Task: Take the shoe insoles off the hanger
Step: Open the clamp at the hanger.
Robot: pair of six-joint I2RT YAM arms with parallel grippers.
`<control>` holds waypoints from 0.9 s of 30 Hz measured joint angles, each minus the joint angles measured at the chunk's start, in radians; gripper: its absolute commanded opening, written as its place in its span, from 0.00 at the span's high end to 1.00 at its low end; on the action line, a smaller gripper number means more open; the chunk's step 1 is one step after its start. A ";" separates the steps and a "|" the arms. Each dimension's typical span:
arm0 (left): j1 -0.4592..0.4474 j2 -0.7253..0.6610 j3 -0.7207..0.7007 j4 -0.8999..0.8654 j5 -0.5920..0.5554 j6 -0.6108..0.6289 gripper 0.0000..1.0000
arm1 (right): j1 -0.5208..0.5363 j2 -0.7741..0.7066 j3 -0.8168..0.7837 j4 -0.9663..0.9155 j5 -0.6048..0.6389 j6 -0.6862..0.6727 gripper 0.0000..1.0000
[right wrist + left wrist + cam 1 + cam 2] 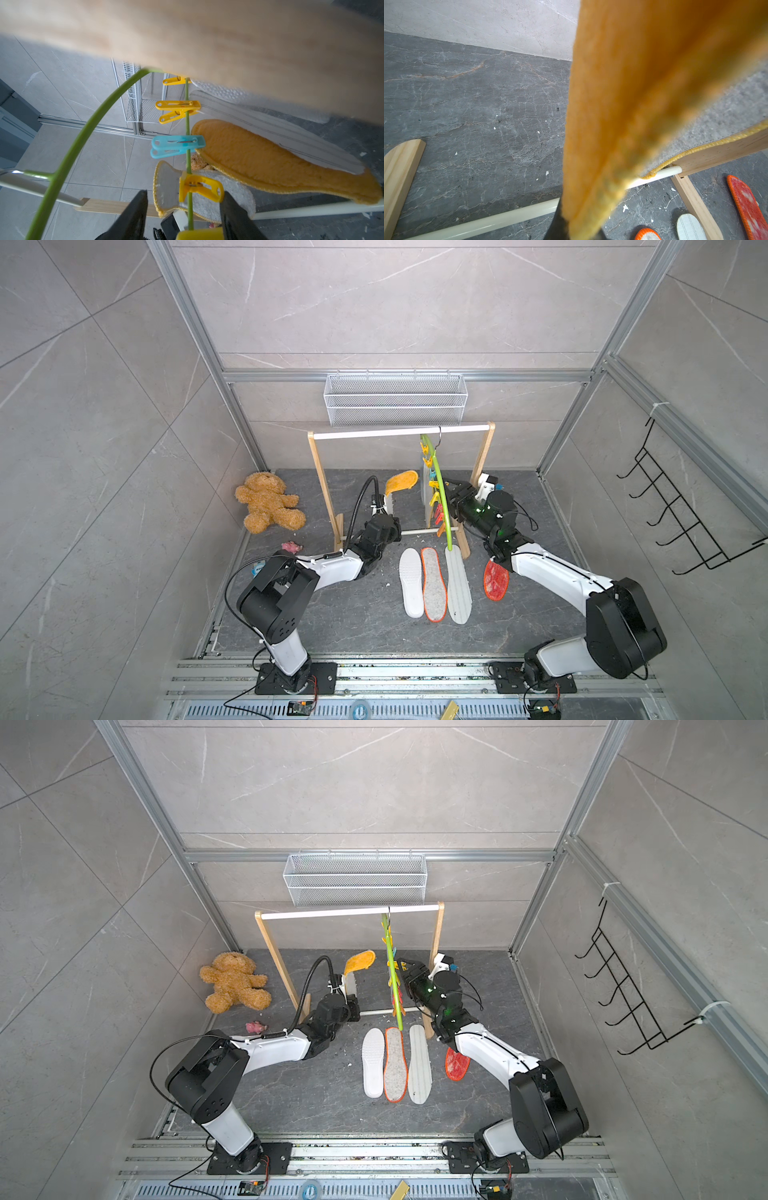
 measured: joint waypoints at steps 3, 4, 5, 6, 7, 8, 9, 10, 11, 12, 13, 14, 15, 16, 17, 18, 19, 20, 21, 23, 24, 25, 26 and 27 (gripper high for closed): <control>0.001 -0.031 -0.011 -0.008 0.002 0.007 1.00 | 0.000 -0.045 -0.008 -0.026 0.008 -0.021 0.32; 0.001 -0.043 -0.013 -0.018 0.002 0.011 1.00 | 0.000 -0.061 -0.010 -0.035 0.011 -0.028 0.31; 0.001 -0.055 -0.015 -0.024 0.003 0.014 1.00 | 0.000 -0.077 -0.011 -0.046 0.012 -0.036 0.30; 0.001 -0.067 -0.018 -0.029 0.005 0.020 1.00 | -0.001 -0.090 -0.014 -0.057 0.014 -0.042 0.28; 0.001 -0.082 -0.023 -0.037 0.006 0.027 1.00 | -0.003 -0.106 -0.018 -0.068 0.014 -0.047 0.28; 0.001 -0.097 -0.029 -0.045 0.008 0.034 1.00 | -0.007 -0.123 -0.024 -0.079 0.014 -0.051 0.27; 0.001 -0.111 -0.035 -0.051 0.008 0.040 1.00 | -0.011 -0.137 -0.030 -0.088 0.014 -0.057 0.27; 0.001 -0.127 -0.042 -0.058 0.009 0.049 1.00 | -0.019 -0.154 -0.039 -0.098 0.014 -0.063 0.27; 0.001 -0.139 -0.048 -0.064 0.010 0.055 1.00 | -0.027 -0.171 -0.048 -0.109 0.014 -0.067 0.27; 0.001 -0.155 -0.054 -0.074 0.012 0.063 1.00 | -0.036 -0.187 -0.059 -0.121 0.014 -0.073 0.27; 0.001 -0.171 -0.060 -0.084 0.019 0.073 1.00 | -0.045 -0.204 -0.068 -0.135 0.013 -0.080 0.28; 0.001 -0.185 -0.065 -0.095 0.024 0.082 1.00 | -0.053 -0.220 -0.076 -0.150 0.012 -0.089 0.28; 0.001 -0.197 -0.068 -0.104 0.027 0.091 1.00 | -0.061 -0.235 -0.081 -0.166 0.009 -0.097 0.29; 0.001 -0.211 -0.072 -0.112 0.031 0.101 1.00 | -0.069 -0.252 -0.084 -0.186 0.005 -0.107 0.30; 0.001 -0.225 -0.074 -0.121 0.035 0.113 1.00 | -0.076 -0.267 -0.084 -0.206 0.001 -0.120 0.30; 0.001 -0.236 -0.075 -0.130 0.041 0.125 1.00 | -0.081 -0.281 -0.084 -0.220 -0.004 -0.130 0.30; 0.001 -0.248 -0.075 -0.139 0.051 0.138 1.00 | -0.087 -0.299 -0.083 -0.240 -0.011 -0.145 0.30; 0.001 -0.259 -0.075 -0.148 0.056 0.148 1.00 | -0.091 -0.315 -0.082 -0.261 -0.018 -0.162 0.30; 0.001 -0.272 -0.075 -0.159 0.063 0.163 1.00 | -0.095 -0.332 -0.077 -0.293 -0.026 -0.185 0.30; 0.001 -0.298 -0.076 -0.180 0.080 0.191 1.00 | -0.097 -0.353 -0.047 -0.363 -0.043 -0.235 0.30; 0.001 -0.308 -0.076 -0.188 0.084 0.203 1.00 | -0.098 -0.359 -0.025 -0.397 -0.054 -0.260 0.30; 0.001 -0.321 -0.076 -0.199 0.088 0.217 1.00 | -0.098 -0.363 0.003 -0.435 -0.066 -0.288 0.30; 0.001 -0.335 -0.076 -0.211 0.093 0.230 1.00 | -0.098 -0.365 0.032 -0.467 -0.080 -0.313 0.30; 0.001 -0.346 -0.076 -0.220 0.098 0.241 1.00 | -0.098 -0.365 0.061 -0.495 -0.093 -0.336 0.30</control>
